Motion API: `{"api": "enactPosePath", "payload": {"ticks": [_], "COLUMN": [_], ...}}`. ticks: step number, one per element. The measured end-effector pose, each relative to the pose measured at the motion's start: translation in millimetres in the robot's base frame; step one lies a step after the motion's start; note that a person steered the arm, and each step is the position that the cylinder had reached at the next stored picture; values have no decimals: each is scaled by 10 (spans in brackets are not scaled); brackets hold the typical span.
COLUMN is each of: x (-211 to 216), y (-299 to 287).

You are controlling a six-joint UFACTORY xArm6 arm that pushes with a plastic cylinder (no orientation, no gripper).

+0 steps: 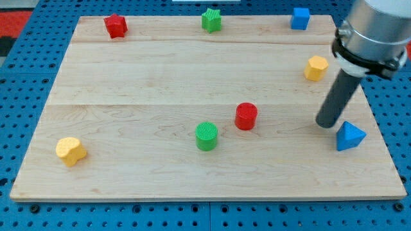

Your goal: Push the blue triangle down a bit

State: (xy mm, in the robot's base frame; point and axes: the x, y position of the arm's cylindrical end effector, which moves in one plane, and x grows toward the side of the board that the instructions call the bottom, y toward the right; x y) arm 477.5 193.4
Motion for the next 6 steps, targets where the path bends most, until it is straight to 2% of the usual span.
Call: {"api": "enactPosePath", "payload": {"ticks": [1,2,3,4,6], "x": [-44,-28,234,525,436], "y": [126,687,823,436,255]}}
